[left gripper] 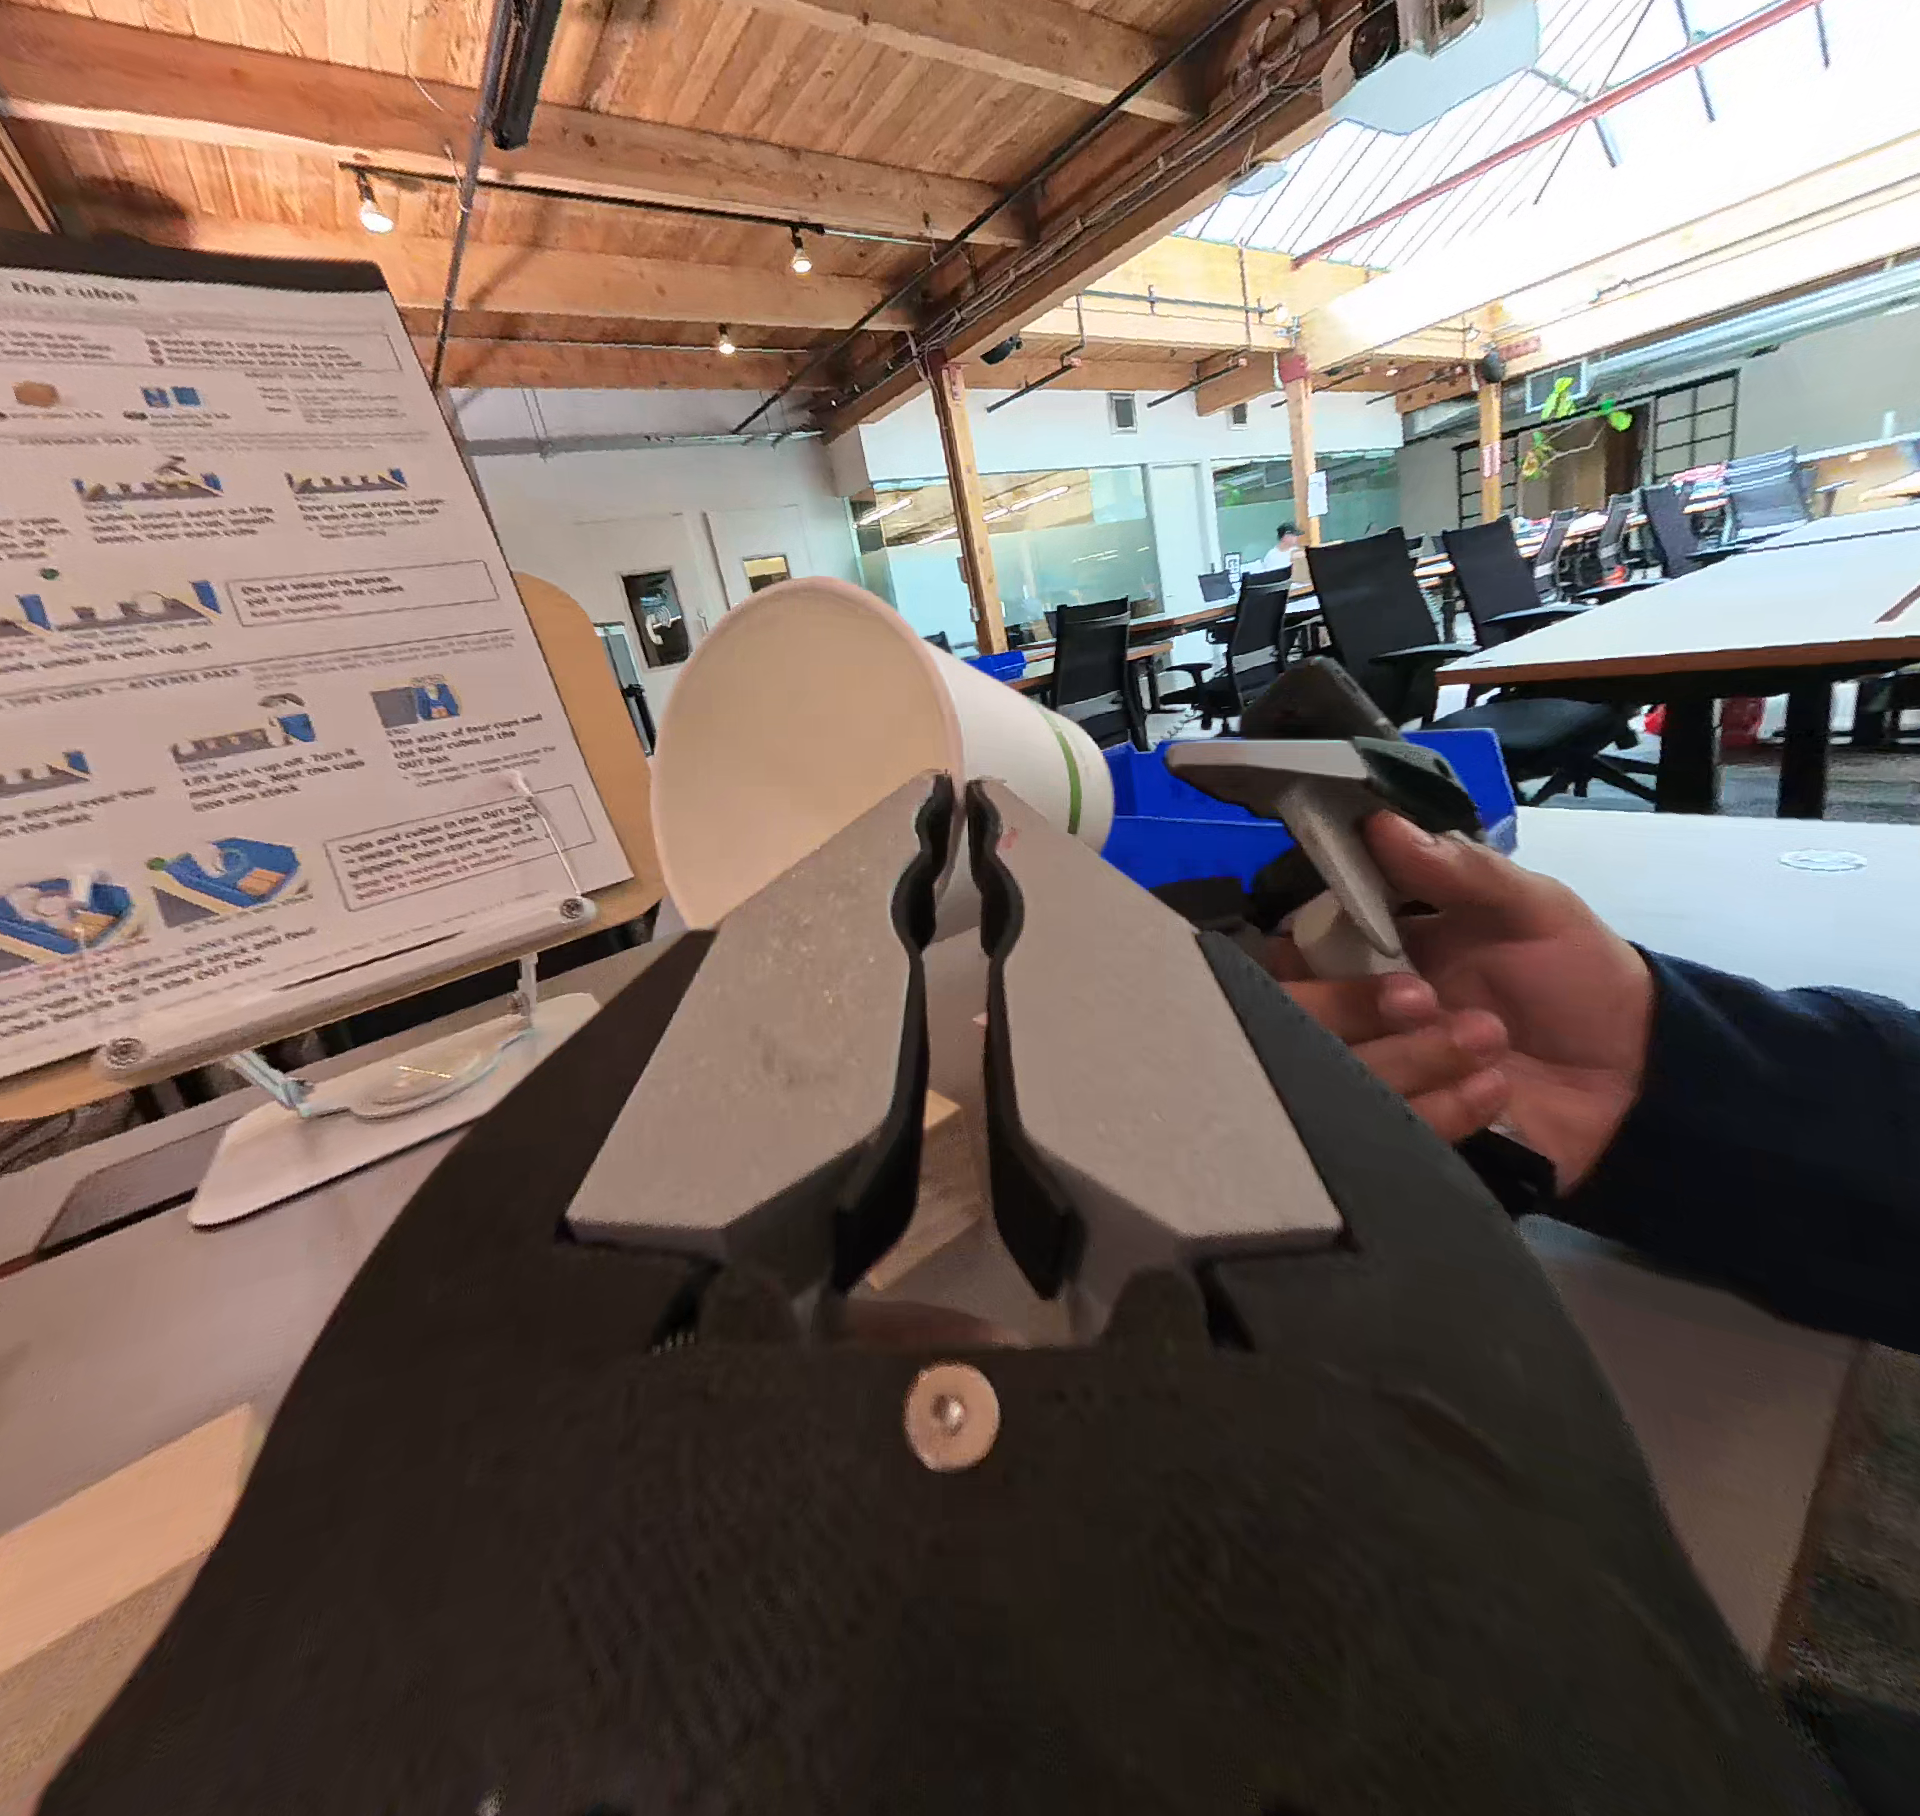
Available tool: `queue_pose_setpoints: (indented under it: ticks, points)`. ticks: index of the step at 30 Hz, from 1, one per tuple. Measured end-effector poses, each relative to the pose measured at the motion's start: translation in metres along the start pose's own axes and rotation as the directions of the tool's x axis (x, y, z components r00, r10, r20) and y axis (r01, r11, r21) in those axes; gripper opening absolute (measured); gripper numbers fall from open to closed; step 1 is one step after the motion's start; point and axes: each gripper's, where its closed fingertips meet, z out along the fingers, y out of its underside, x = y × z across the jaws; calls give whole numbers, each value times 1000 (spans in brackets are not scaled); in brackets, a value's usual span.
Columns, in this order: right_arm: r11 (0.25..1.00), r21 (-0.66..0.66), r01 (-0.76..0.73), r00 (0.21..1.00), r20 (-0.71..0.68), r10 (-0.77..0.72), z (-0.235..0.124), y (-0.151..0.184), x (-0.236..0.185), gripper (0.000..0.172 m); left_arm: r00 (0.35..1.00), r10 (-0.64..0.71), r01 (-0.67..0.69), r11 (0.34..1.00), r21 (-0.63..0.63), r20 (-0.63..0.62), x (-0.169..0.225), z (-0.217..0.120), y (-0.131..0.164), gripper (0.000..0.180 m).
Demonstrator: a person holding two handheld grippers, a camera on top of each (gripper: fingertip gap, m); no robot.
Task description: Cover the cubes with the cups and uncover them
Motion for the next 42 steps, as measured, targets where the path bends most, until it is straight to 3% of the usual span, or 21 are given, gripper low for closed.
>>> queue_pose_setpoints:
  ticks: [6,9,11,16,20,26,30,33,36,39,42]
  points:
    - [996,-18,-83,997,-8,83,1,4,9,90,999,-38,38,999,32,1,2,-6,4,1]
    - [992,-8,-124,992,-4,124,1,3,10,104,996,-74,75,997,14,-59,15,-3,10,1]
    - [988,34,-148,989,-17,149,-3,-4,16,101,992,-61,60,998,-8,-108,31,-1,18,1]
    - [963,151,-222,975,34,219,-17,-26,18,95,979,70,-79,996,-41,-191,61,-2,36,1]
    - [974,110,-199,979,-12,201,-12,-17,23,105,946,238,-250,968,-27,-221,77,-1,40,1]
    - [954,95,-286,958,32,284,-12,-13,23,111,836,494,-506,863,15,-239,94,1,46,1]
    - [933,68,-353,935,57,349,-11,-8,24,118,657,728,-733,678,61,-197,93,-3,50,1]
    - [919,91,-385,922,95,377,-13,-14,22,118,550,805,-813,577,80,-220,96,-7,58,1]
    - [899,136,-416,906,148,397,-20,-25,21,108,576,786,-796,601,65,-224,90,-9,60,1]
    - [899,177,-400,914,155,376,-27,-32,23,83,664,711,-727,686,24,-234,80,-10,64,1]
    - [919,198,-342,939,101,328,-29,-34,27,77,725,650,-673,738,-36,-230,64,-11,74,2]
